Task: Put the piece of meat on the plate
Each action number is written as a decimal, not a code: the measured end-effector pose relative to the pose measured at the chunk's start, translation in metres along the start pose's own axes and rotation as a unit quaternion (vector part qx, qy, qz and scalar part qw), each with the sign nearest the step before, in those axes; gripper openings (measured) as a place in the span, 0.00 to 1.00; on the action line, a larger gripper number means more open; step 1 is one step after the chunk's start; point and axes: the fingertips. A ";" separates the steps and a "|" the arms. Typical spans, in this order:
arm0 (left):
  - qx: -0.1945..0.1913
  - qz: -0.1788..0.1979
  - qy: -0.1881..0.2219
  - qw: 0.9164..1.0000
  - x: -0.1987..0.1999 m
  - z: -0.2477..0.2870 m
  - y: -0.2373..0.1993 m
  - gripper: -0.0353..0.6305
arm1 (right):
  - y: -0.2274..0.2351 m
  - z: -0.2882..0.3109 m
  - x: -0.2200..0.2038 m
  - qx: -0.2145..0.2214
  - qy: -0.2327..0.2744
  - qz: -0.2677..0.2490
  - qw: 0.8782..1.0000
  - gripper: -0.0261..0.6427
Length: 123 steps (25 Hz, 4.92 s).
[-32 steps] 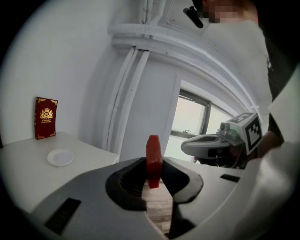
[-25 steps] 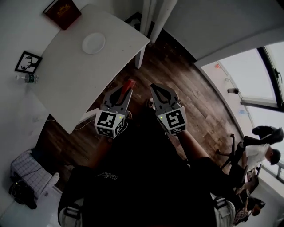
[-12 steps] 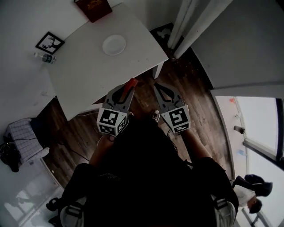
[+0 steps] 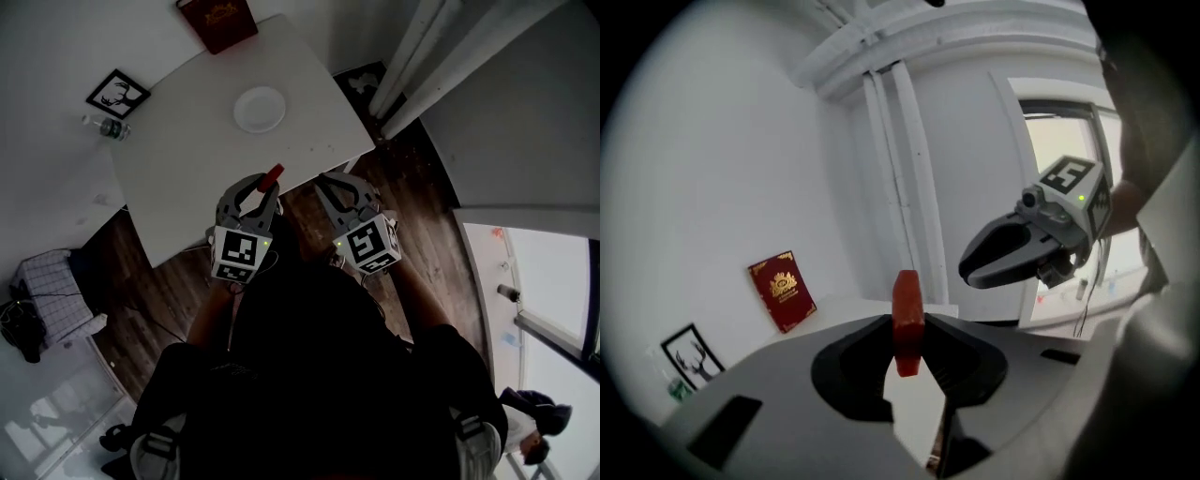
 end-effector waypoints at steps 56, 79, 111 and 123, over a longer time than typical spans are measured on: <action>0.068 -0.234 -0.089 0.966 -0.122 0.077 -0.104 0.06 | 0.083 0.182 -0.059 0.029 -0.337 -0.242 0.909 0.18; 0.047 -0.260 -0.122 0.957 -0.156 0.094 -0.116 0.06 | 0.120 0.255 -0.089 0.055 -0.385 -0.250 0.886 0.18; 0.069 -0.279 -0.134 0.948 -0.167 0.102 -0.133 0.06 | 0.151 0.296 -0.108 0.032 -0.439 -0.371 0.818 0.19; 0.074 -0.286 -0.139 0.945 -0.173 0.098 -0.139 0.06 | 0.148 0.304 -0.115 0.070 -0.437 -0.336 0.831 0.25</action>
Point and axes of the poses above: the fingertips, and each gripper's own axes: z forward along the fingers, y to its right, x out of its top, and after that the axes turned 15 degrees about x, right-handed
